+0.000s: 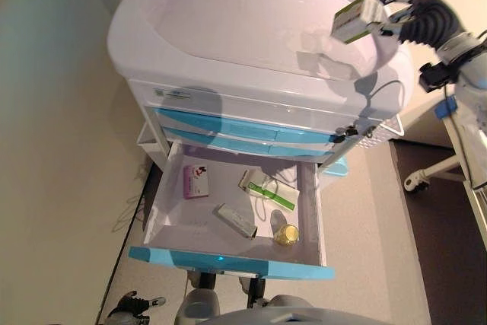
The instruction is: Open the drawer and pick up the medicine
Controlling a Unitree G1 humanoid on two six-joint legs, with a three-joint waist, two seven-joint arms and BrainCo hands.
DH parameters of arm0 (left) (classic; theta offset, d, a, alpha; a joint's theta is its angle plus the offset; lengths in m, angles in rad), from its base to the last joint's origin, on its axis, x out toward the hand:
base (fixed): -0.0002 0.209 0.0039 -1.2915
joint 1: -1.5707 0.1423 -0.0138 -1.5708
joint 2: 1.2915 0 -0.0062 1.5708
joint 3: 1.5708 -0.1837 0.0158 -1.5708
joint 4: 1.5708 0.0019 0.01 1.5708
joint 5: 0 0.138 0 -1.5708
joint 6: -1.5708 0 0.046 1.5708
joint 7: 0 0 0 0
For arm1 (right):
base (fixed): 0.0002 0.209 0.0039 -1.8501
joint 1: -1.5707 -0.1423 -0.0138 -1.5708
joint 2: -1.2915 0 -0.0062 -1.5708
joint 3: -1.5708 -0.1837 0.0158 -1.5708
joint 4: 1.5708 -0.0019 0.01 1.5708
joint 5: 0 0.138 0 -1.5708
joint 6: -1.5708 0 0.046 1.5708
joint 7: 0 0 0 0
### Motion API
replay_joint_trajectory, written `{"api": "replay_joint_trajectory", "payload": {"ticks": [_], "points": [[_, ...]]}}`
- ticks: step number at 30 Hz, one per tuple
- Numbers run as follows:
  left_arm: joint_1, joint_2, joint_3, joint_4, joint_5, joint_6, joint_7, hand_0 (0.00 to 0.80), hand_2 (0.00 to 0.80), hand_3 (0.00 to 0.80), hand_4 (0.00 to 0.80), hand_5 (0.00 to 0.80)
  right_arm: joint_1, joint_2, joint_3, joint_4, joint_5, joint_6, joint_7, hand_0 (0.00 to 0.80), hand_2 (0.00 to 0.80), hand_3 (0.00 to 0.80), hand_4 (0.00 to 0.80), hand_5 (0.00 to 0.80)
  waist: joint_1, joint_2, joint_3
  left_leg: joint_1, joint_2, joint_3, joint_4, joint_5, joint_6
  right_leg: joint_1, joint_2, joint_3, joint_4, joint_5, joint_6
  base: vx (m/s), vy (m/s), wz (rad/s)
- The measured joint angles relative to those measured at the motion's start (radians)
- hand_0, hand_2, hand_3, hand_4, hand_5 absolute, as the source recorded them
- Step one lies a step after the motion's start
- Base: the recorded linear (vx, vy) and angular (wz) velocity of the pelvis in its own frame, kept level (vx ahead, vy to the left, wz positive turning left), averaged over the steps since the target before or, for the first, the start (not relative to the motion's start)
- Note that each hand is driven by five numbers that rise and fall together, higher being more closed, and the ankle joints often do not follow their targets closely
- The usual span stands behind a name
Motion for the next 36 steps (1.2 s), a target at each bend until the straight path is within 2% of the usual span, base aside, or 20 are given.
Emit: {"api": "replay_joint_trajectory", "payload": {"ticks": [1,2,4,7,11,13,14,20,36], "points": [[-0.006,0.001,-0.005,0.005,-0.005,-0.002,0.0,0.0,0.0,0.0,0.0,0.0,-0.063,0.022,0.052,0.082,-0.025,0.012,-0.008,0.8,0.8,0.8,0.8,0.8,0.01,-0.006,-0.004,0.001,-0.001,-0.008,0.001,0.0,0.0,0.006,-0.001,-0.011,-0.006,0.0,0.0,0.014,-0.014,0.21],[-0.005,0.001,-0.005,0.005,-0.007,-0.003,0.0,0.0,0.0,0.0,0.0,0.0,-0.073,0.032,0.052,0.101,-0.037,0.014,-0.012,0.8,0.8,0.8,0.8,0.8,0.017,-0.007,-0.005,0.0,-0.002,-0.014,0.001,0.0,0.0,0.008,-0.001,-0.015,-0.006,-0.001,0.001,0.022,-0.015,0.23],[-0.008,0.002,-0.022,0.009,-0.009,-0.003,0.001,0.0,0.0,0.0,0.0,0.0,-0.146,0.106,0.089,0.216,-0.082,0.024,-0.017,0.8,0.8,0.8,0.8,0.8,0.026,-0.012,-0.006,-0.003,-0.004,-0.023,0.002,0.0,0.0,0.013,-0.002,-0.02,-0.011,-0.004,0.006,0.018,-0.012,0.15],[-0.01,0.006,-0.023,0.008,-0.022,-0.006,0.001,0.0,0.0,0.0,0.0,0.0,-0.171,0.161,0.098,0.287,-0.133,0.04,-0.019,0.8,0.8,0.8,0.8,0.8,0.046,-0.017,-0.008,-0.02,-0.008,-0.046,0.01,0.0,-0.001,0.011,-0.003,-0.042,-0.016,-0.004,0.006,0.013,-0.013,0.21],[-0.012,0.023,-0.041,0.007,-0.048,-0.005,0.001,0.0,0.0,0.0,0.0,0.0,-0.204,0.222,0.157,0.38,-0.182,0.058,-0.018,0.8,0.8,0.8,0.8,0.8,0.063,-0.025,-0.006,-0.041,-0.013,-0.069,0.017,0.001,-0.001,0.007,-0.004,-0.045,-0.023,-0.004,0.005,0.012,-0.012,0.19],[-0.015,0.036,-0.049,0.009,-0.05,-0.007,0.001,0.0,0.0,0.0,0.0,0.0,-0.236,0.261,0.169,0.473,-0.223,0.073,-0.015,0.8,0.8,0.8,0.8,0.8,0.086,-0.029,-0.002,-0.057,-0.014,-0.079,0.021,0.003,-0.002,-0.002,-0.004,-0.061,-0.024,-0.004,0.005,0.015,-0.021,0.14],[-0.017,0.04,-0.051,0.01,-0.05,-0.007,0.001,0.0,0.0,0.0,0.0,0.0,-0.259,0.278,0.189,0.513,-0.239,0.075,-0.012,0.8,0.8,0.8,0.8,0.8,0.083,-0.031,-0.001,-0.061,-0.015,-0.086,0.022,0.003,-0.003,-0.005,-0.004,-0.069,-0.024,-0.004,0.005,0.017,-0.015,0.3],[-0.033,0.055,-0.065,0.01,-0.059,-0.008,-0.001,0.0,0.0,0.0,0.0,0.0,-0.34,0.307,0.208,0.694,-0.32,0.099,0.024,0.8,0.8,0.8,0.8,0.8,0.104,-0.041,0.006,-0.089,-0.025,-0.126,0.025,0.009,-0.005,-0.008,-0.006,-0.097,-0.037,-0.004,0.005,0.021,-0.013,0.21],[-0.045,0.064,-0.094,0.005,-0.059,-0.006,-0.025,0.0,0.0,0.0,0.0,0.0,-0.373,0.304,0.206,0.763,-0.367,0.121,0.057,0.8,0.8,0.8,0.8,0.8,0.127,-0.049,0.023,-0.106,-0.033,-0.141,0.036,0.012,-0.004,-0.014,-0.011,-0.108,-0.037,-0.008,0.011,0.002,-0.001,0.02]]}}
